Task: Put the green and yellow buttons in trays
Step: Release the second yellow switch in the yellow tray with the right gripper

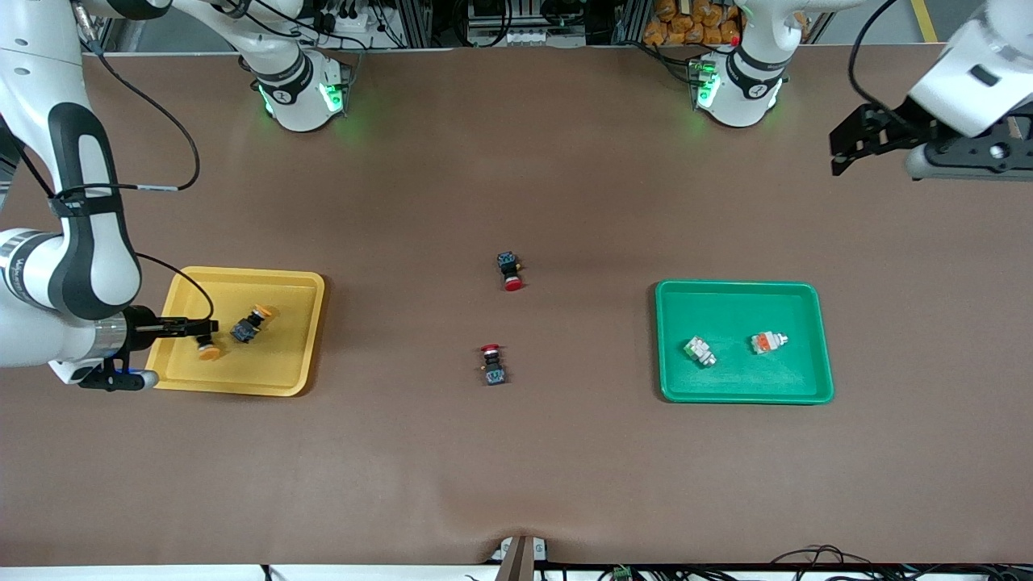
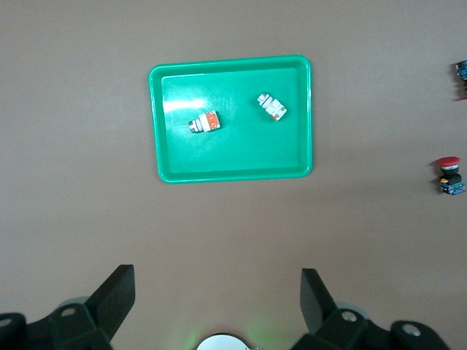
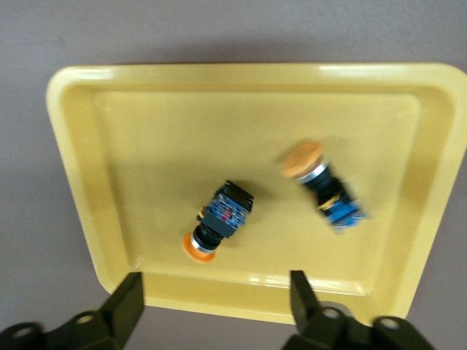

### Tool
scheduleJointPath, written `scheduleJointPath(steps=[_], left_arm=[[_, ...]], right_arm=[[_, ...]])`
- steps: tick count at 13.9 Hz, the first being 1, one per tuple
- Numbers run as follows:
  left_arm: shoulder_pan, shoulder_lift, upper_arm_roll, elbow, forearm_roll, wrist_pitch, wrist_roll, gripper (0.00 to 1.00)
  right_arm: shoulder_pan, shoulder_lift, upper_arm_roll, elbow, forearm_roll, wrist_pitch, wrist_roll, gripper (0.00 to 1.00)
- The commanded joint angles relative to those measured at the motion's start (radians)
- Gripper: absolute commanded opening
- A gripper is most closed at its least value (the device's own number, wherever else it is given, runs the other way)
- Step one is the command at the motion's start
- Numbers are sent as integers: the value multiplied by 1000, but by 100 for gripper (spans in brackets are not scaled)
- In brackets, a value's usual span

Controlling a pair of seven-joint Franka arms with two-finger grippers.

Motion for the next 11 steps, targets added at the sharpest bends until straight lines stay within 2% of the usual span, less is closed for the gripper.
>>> scheduleJointPath(steps=[1, 2, 4, 6, 9, 11], left_arm=[[-7, -44, 18, -28, -16, -1, 18, 100], [-7, -48, 27, -28, -14, -10, 24, 100], [-8, -45, 105, -24, -23, -10, 108, 100], [-8, -41, 135, -25, -22, -7, 159, 100], [-10, -41, 136, -25, -16, -9, 156, 100], [-10, -41, 136, -22, -16, -9, 148, 100]], right_arm=[[16, -30, 12, 53, -19, -72, 7, 100], [28, -43, 10, 91, -26, -109, 7, 100], [60, -124, 12, 95, -93, -121, 10, 100], [79, -221, 12, 38, -103, -121, 10, 100], [110, -379, 12, -92, -104, -111, 11, 100], [116, -465, 12, -138, -104, -115, 11, 100]])
